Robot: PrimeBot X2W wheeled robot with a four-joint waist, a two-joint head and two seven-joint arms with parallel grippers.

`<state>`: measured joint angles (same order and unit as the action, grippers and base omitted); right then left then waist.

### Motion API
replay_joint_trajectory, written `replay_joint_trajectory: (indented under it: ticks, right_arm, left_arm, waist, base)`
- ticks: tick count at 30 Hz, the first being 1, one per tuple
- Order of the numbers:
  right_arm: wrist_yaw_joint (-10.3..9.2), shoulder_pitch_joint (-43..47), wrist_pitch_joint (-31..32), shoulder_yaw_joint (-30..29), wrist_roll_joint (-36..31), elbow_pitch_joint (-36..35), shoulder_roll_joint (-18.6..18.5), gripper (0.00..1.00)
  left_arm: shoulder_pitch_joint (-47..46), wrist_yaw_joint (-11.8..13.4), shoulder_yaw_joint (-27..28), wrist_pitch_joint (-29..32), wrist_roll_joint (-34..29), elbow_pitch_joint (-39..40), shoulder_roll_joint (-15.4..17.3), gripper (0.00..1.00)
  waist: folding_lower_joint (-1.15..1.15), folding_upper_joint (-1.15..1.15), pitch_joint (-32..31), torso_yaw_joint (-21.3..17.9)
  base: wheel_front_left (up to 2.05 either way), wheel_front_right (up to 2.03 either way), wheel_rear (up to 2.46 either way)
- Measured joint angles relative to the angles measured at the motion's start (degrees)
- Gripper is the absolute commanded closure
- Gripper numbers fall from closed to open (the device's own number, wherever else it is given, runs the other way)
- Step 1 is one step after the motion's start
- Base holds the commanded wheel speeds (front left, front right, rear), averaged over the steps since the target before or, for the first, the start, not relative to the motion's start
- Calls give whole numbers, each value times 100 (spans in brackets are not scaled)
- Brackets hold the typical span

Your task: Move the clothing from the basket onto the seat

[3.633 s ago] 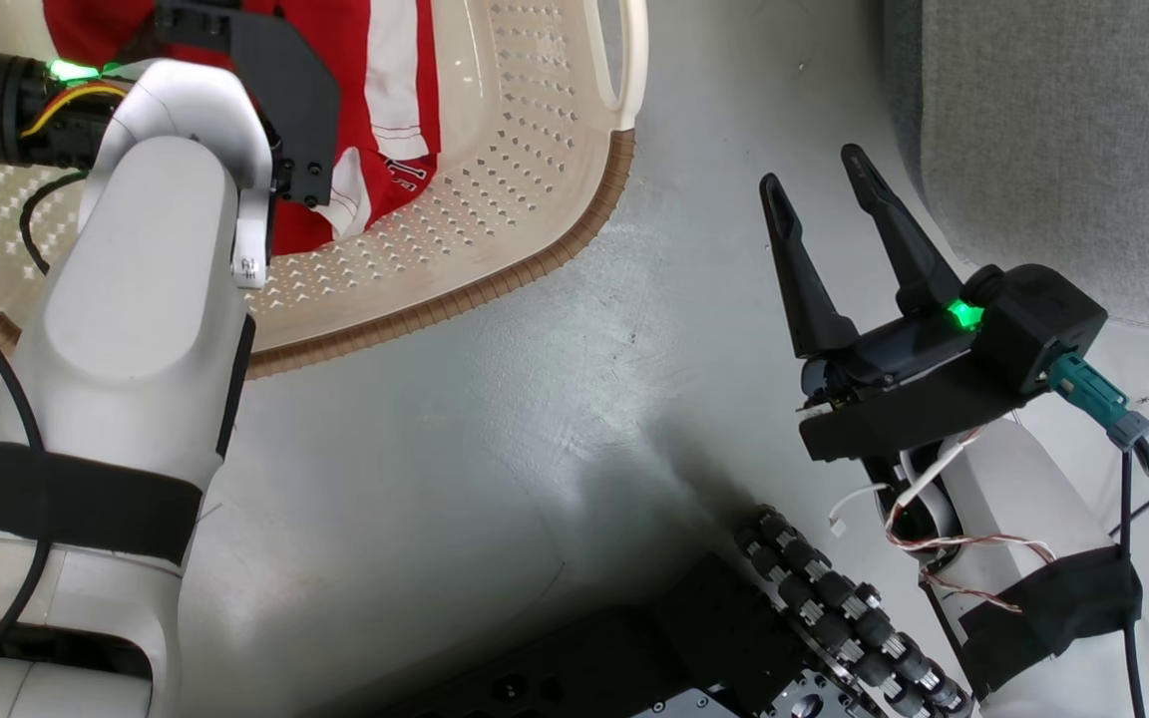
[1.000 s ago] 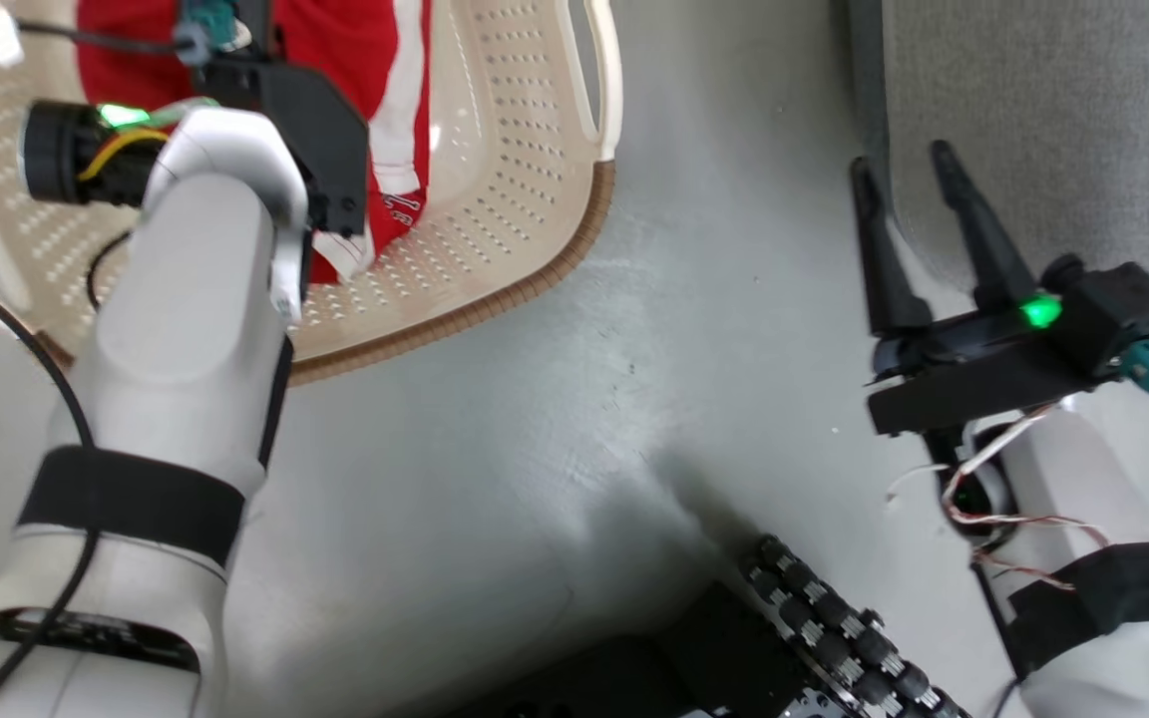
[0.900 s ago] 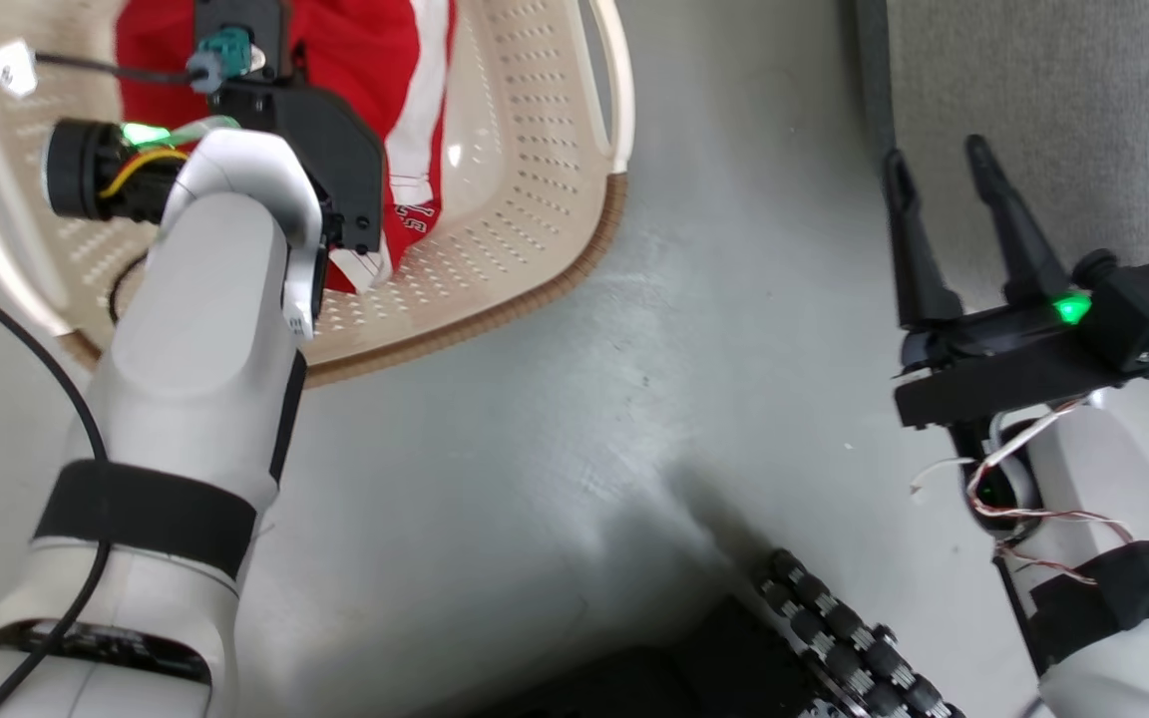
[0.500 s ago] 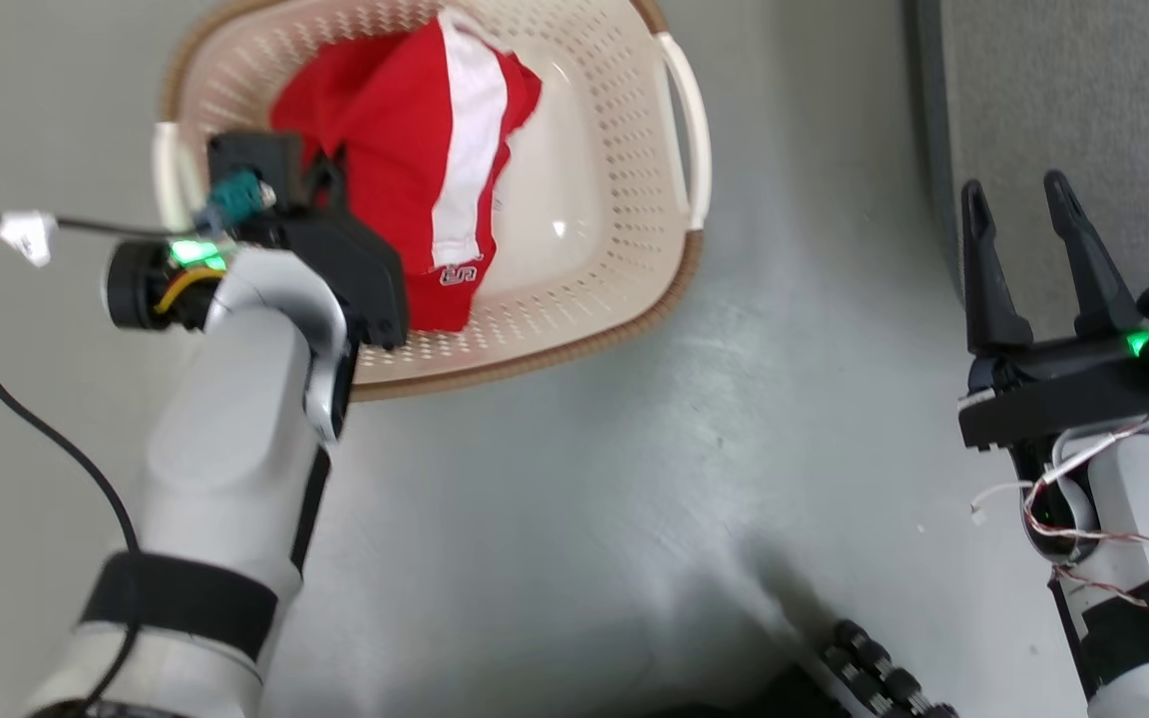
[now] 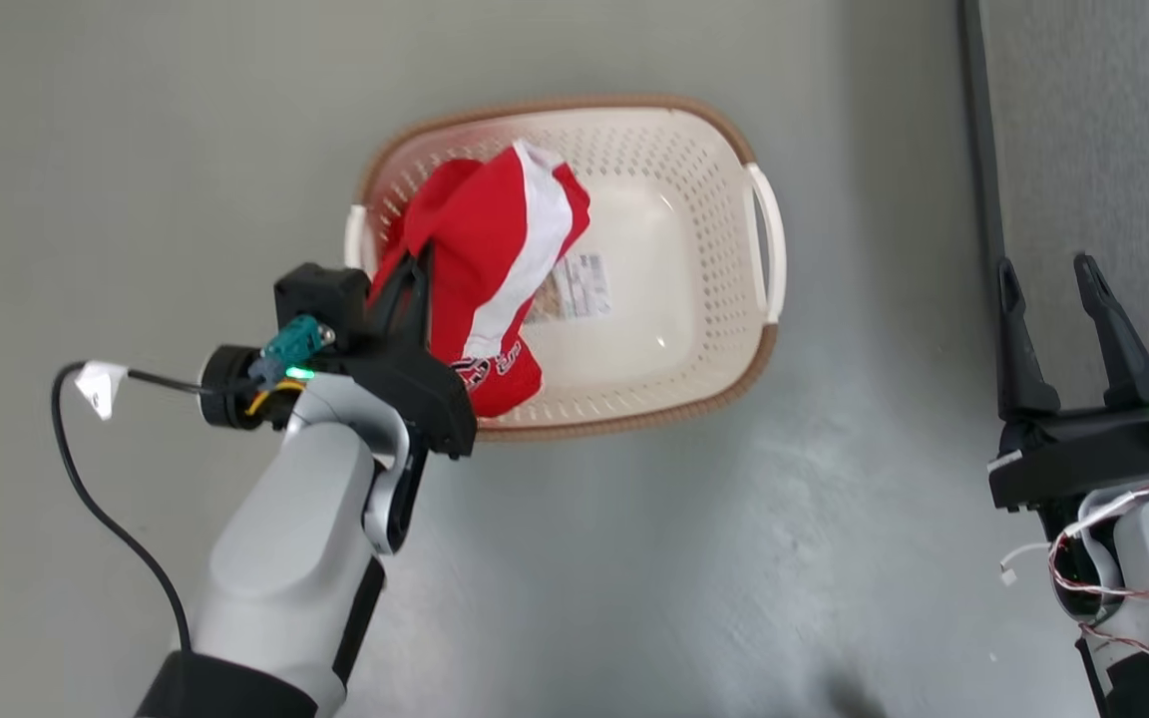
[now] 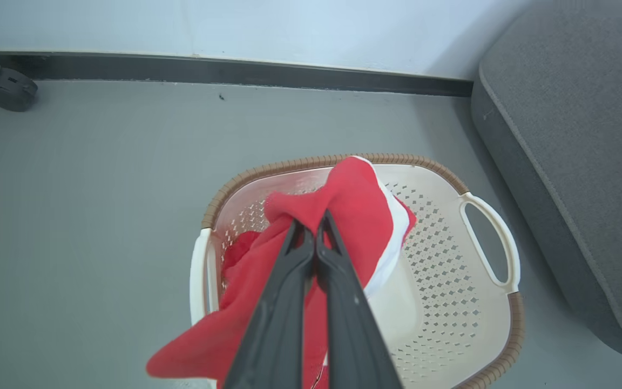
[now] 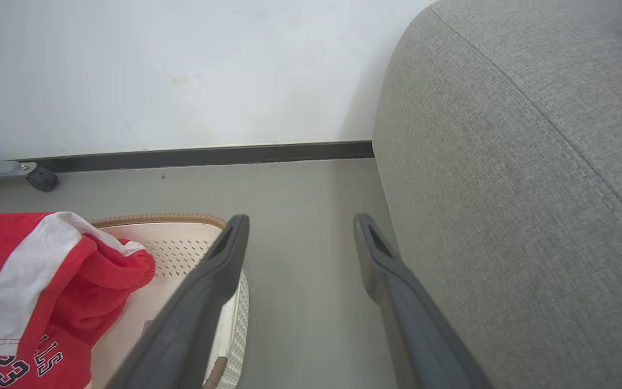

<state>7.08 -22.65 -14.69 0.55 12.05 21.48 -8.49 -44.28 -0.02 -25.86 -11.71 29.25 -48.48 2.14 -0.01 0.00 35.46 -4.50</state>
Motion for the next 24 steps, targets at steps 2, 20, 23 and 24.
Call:
replay_joint_trajectory:
  ticks: [2, 20, 23, 24]
  right_arm:
    - [0, 57, 0, -24, -2, 15, -21, 0]
    - [0, 794, 0, -136, -57, 154, -109, 0]
    - [0, 932, 0, -69, -57, 197, -30, 0]
    - [0, 980, 1, -63, -57, 215, 2, 0]
  left_arm:
    - [108, 0, -68, -22, 85, 86, 0, 100]
    - [838, 205, -86, -218, 580, 620, -21, 100]
    - [1099, 231, 0, -229, 580, 711, -20, 100]
    - [1187, 255, 8, -229, 579, 740, -18, 100]
  waist:
    - [0, 0, -170, 87]
    - [1, 0, -1706, 838]
    - [0, 0, -1967, 934]
    - [0, 0, -2053, 963]
  base:
    - [0, 0, 0]
    - [0, 0, 0]
    - [0, 0, 0]
    - [0, 0, 0]
